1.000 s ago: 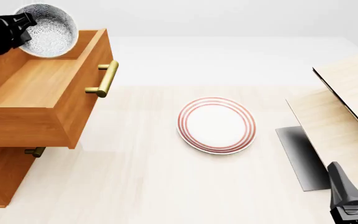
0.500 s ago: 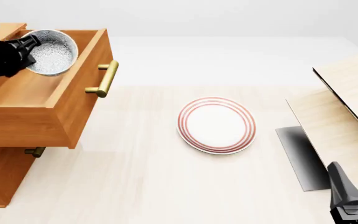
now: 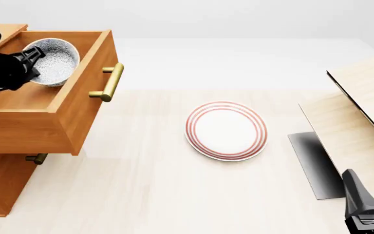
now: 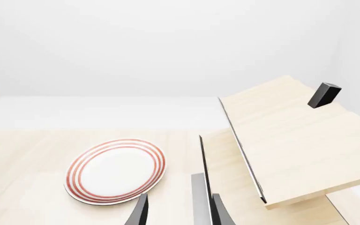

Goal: Open the top drawer of the cabinet and put the bowl in it.

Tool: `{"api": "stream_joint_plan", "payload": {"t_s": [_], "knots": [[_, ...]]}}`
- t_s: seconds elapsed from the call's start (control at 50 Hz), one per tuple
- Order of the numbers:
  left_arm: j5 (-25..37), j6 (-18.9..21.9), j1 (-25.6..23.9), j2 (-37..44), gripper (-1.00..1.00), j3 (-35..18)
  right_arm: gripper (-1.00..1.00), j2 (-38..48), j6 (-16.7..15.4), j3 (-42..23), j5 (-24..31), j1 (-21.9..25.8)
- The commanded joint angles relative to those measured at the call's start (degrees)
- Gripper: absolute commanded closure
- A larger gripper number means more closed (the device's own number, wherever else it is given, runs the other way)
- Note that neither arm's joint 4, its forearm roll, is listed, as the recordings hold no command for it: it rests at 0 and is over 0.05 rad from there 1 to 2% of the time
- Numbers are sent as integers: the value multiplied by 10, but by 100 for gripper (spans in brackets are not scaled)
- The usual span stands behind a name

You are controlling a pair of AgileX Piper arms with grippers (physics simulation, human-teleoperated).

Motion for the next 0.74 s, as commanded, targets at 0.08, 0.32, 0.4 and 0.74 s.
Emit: {"api": "stream_joint_plan", "payload": {"t_s": [0.08, 0.32, 0.4, 0.74], "knots": [[25, 10, 1, -94, -100, -13, -100, 0, 0, 0, -1, 0], [186, 119, -63, -286, -100, -195, -100, 0, 0, 0, -1, 0], [189, 134, -84, -295, -100, -195, -100, 0, 0, 0, -1, 0], [170, 181, -190, -314, -100, -130, -100, 0, 0, 0, -1, -1]]}}
